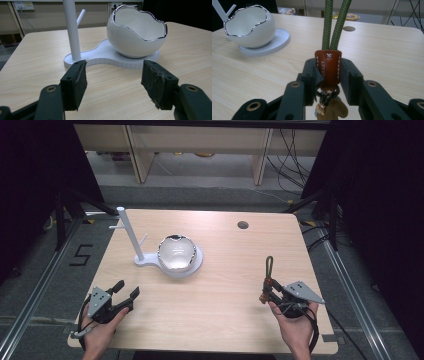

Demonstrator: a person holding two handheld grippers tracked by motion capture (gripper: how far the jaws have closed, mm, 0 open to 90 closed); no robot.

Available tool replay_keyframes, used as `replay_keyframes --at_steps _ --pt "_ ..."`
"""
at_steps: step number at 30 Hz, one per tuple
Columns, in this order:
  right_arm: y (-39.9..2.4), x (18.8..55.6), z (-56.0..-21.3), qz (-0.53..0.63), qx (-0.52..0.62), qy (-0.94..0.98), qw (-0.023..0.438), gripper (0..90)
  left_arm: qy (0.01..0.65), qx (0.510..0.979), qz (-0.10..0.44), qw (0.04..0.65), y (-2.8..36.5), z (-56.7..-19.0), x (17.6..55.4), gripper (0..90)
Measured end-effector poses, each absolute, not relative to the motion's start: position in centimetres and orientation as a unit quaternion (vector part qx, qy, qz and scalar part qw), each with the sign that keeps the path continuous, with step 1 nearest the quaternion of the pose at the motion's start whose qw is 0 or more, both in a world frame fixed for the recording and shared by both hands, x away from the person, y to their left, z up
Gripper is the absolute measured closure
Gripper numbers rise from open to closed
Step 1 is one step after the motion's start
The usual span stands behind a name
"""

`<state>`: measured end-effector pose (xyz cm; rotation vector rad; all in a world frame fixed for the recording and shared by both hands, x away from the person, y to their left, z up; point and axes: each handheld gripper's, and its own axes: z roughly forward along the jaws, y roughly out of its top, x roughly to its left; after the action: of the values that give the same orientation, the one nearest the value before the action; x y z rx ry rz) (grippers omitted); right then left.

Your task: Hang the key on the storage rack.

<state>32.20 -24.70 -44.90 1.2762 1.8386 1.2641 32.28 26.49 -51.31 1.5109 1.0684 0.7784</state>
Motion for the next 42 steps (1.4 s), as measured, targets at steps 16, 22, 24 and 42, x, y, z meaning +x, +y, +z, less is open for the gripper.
replay_keyframes --at_steps 16,22,24,42 --pt "-22.0 32.5 -44.3 0.49 0.45 0.694 0.277 68.0 0.446 0.625 0.331 0.548 26.5 -51.3 32.4 34.4" --pt "-20.8 32.4 -44.3 0.498 0.447 0.691 0.273 68.0 0.448 0.625 0.329 0.549 26.5 -51.3 32.4 34.4" --pt "-20.9 32.4 -44.2 0.493 0.441 0.698 0.275 68.0 0.448 0.625 0.329 0.548 26.5 -51.2 32.4 34.4" --pt "-17.8 32.4 -43.9 0.511 0.416 0.704 0.265 68.0 0.437 0.63 0.317 0.558 25.8 -49.9 32.2 36.7"
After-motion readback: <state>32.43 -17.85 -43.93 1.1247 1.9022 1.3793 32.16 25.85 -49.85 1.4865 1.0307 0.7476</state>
